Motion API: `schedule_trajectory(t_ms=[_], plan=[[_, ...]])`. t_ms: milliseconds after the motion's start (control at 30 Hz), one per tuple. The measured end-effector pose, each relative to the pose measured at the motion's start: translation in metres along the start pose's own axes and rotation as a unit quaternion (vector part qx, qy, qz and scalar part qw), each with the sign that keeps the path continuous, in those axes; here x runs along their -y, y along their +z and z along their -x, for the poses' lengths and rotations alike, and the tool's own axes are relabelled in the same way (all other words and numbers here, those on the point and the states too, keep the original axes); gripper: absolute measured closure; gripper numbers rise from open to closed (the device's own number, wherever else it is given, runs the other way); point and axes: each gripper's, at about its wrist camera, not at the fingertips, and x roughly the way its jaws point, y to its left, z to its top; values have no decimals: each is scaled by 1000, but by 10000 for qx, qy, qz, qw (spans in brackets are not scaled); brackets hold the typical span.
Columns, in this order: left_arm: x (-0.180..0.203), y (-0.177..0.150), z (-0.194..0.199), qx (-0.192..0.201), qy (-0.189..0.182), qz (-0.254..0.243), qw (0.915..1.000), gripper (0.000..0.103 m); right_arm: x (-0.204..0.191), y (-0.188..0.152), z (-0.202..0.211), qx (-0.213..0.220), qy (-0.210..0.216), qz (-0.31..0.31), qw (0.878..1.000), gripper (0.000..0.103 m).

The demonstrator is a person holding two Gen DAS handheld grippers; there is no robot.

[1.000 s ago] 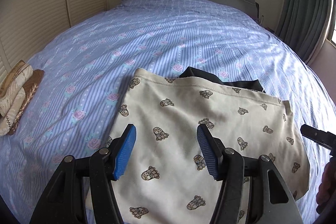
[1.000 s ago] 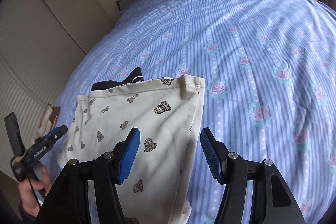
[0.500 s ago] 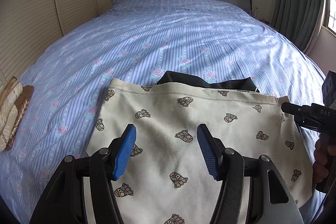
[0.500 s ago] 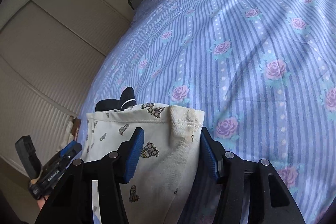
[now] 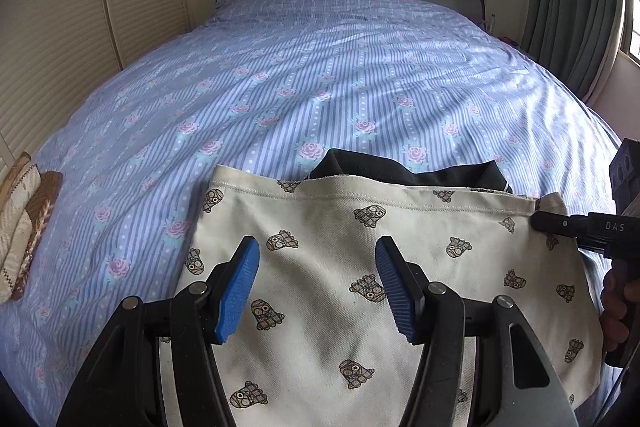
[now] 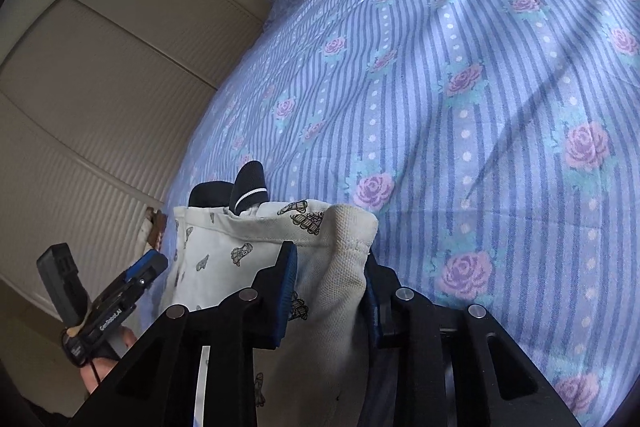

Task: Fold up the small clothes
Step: 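Move the right gripper to the shirt's side edge and grasp it, then fold the gripped side over onto the other half with the right gripper, release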

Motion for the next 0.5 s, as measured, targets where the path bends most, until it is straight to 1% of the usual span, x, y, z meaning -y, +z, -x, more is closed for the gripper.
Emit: schedule_trajectory(t_ms=[33,67,300,433,500], plan=[[-2,0,0,-1,6,3,10000,43,1,1,-2,-49,32,-43,10000,92],[-3,0,1,2,16,-6,10000,43,2,1,-4,-70,75,-120,9999,93],[-15,-1,13,-14,-74,-38,10000,43,-17,-6,11,179,-188,-238,9994,94],[-30,0,28,27,-121,-29,9999,43,-45,-5,24,301,-469,-270,9981,94],[-42,3,38,80,-127,10,9999,43,-63,-3,29,345,-723,-261,9964,94]])
